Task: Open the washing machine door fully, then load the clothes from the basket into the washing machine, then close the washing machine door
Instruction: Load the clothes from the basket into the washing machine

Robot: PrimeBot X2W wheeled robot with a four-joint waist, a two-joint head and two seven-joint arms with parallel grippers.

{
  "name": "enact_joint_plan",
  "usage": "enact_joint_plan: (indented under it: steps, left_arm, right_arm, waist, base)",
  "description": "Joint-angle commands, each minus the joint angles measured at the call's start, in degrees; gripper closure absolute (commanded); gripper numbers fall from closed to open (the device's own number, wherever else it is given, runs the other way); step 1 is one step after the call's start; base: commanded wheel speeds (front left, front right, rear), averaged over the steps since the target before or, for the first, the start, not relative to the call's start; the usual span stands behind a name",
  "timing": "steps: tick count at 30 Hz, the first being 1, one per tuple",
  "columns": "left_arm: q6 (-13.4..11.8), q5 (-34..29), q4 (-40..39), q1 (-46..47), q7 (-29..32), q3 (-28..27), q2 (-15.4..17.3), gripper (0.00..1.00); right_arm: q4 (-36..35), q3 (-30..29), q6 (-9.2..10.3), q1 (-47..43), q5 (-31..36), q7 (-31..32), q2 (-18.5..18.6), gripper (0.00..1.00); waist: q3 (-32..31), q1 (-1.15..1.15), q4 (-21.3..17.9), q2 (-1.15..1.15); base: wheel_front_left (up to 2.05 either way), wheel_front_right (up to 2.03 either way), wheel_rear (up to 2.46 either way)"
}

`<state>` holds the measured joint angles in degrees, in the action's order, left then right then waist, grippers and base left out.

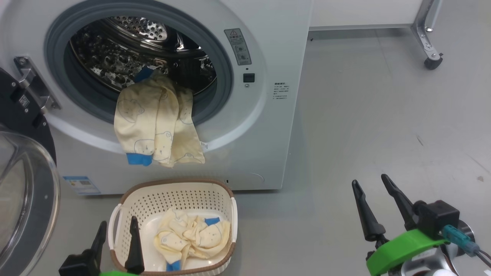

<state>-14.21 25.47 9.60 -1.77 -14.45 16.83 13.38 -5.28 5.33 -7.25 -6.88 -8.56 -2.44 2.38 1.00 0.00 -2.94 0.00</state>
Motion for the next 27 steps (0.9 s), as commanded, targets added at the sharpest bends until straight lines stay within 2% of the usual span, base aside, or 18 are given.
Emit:
enact_joint_plan:
  steps: [1, 21, 27]
  left_arm:
    - [-3.89, -0.46, -1.94, 1.26, -0.54, -2.16, 0.62, 0.0]
    - [-4.47, -0.55, -1.03, 2.73, 0.26, -1.24, 0.93, 0.0]
    - [-3.97, -0.25, 0.29, 4.48, 1.31, -0.84, 1.03, 0.0]
  right_arm:
    - [-2.35, 1.12, -0.24, 1.49, 0.13, 0.03, 0.5, 0.0]
    - [-1.75, 1.75, -0.24, 1.25, -0.62, -0.47, 0.5, 0.0]
    - [-1.77, 2.37, -0.24, 1.57, -0.89, -0.63, 0.5, 0.0]
  waist:
    - [-0.03, 0.0, -0.08, 0.0]
    - [0.1, 0.0, -0.41, 0.0]
    - [1.05, 0.0, -0.98, 0.0]
  base:
    - [0.0, 0.0, 0.0]
    - [0.0, 0.0, 0.0]
    - [0.0, 0.0, 0.0]
